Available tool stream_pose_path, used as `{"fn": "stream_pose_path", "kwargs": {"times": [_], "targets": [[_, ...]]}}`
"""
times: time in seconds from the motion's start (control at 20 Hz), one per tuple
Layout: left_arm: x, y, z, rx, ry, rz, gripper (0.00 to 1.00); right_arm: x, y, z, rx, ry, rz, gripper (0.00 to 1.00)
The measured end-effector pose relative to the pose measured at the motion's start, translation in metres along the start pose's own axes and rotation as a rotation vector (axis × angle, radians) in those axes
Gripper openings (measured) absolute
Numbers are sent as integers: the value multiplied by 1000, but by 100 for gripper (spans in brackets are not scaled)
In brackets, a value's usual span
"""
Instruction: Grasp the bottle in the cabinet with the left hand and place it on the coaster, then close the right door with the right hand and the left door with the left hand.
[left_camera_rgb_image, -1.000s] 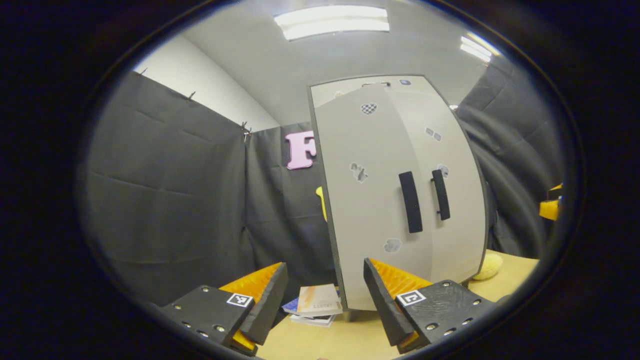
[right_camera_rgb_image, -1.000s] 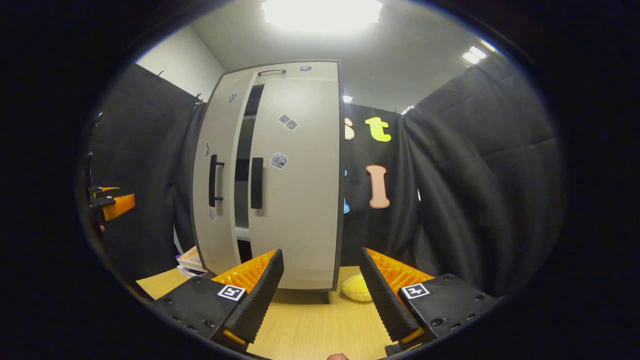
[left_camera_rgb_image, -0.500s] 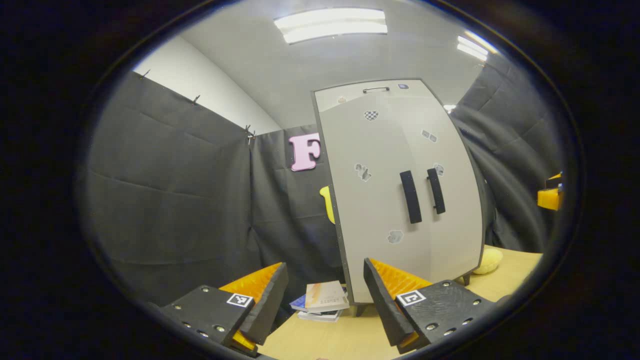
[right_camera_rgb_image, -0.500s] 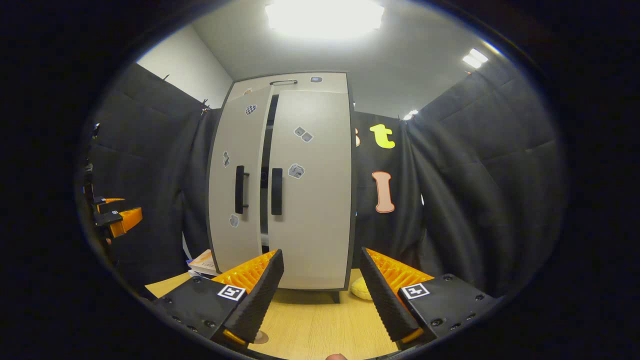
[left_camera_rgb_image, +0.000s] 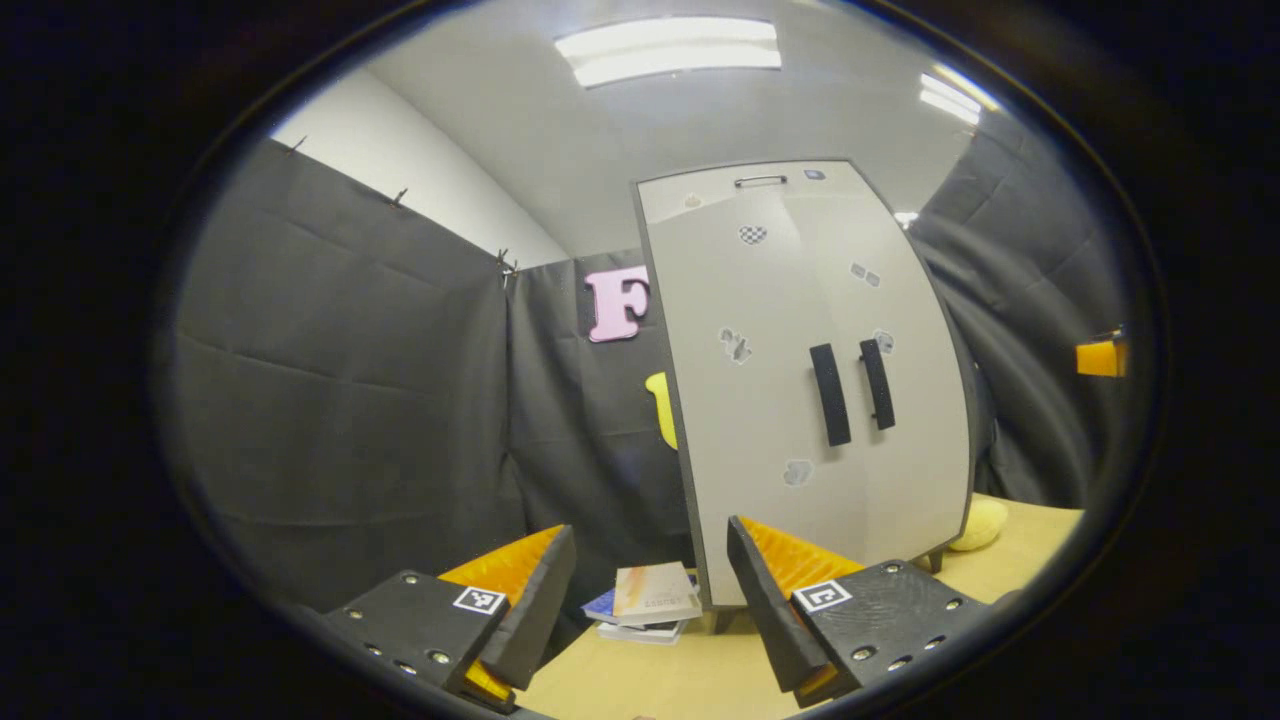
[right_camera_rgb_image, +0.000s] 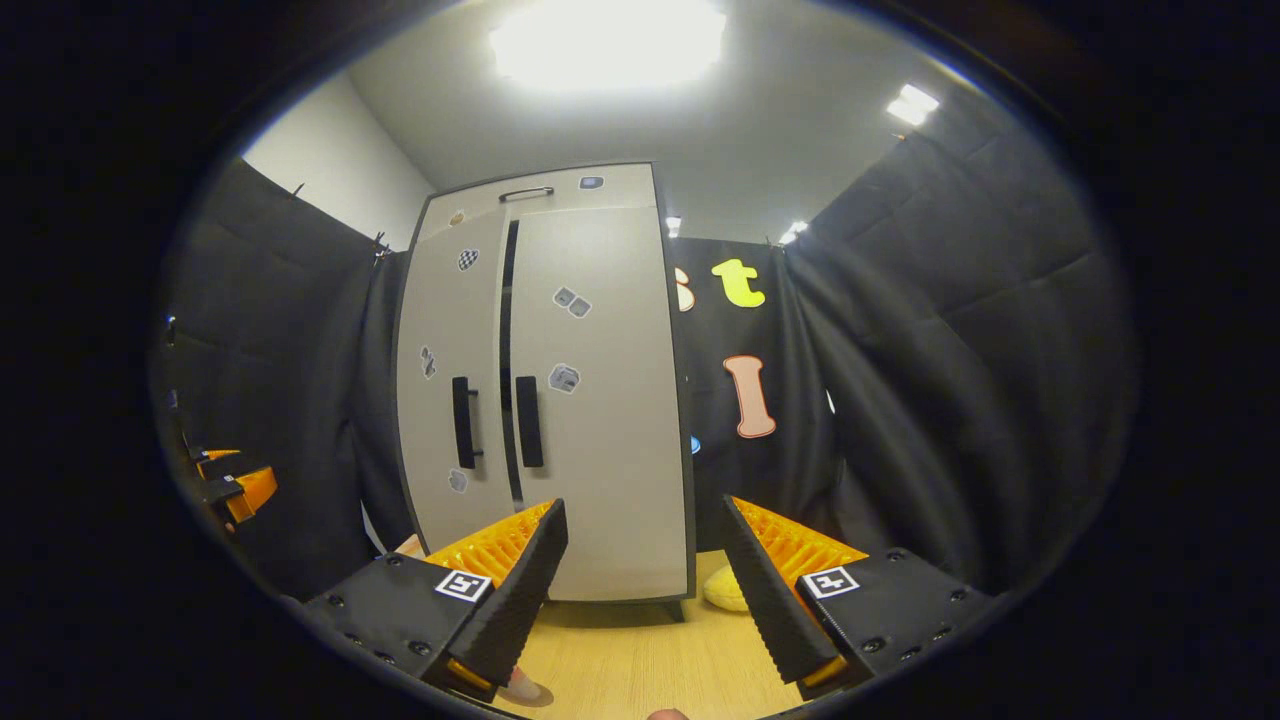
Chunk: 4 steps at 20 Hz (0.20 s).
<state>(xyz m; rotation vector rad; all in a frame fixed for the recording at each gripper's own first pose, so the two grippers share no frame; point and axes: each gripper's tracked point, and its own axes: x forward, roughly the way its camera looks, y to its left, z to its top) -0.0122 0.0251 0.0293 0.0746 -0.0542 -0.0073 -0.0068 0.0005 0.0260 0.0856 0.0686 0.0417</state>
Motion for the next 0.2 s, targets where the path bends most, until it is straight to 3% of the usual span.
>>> {"fn": "stream_pose_path", "kwargs": {"times": [0.1,0.15,0.2], "targets": [[0,1,0,4,2,1,88,1,-1,1,-5,-3,-1,97],[0,1,0,4,3,1,95,-1,-1,1,-9,-5,0,97],[-1,2,0,1,5,2,95,-1,0,2,-12,-7,2,97]]}}
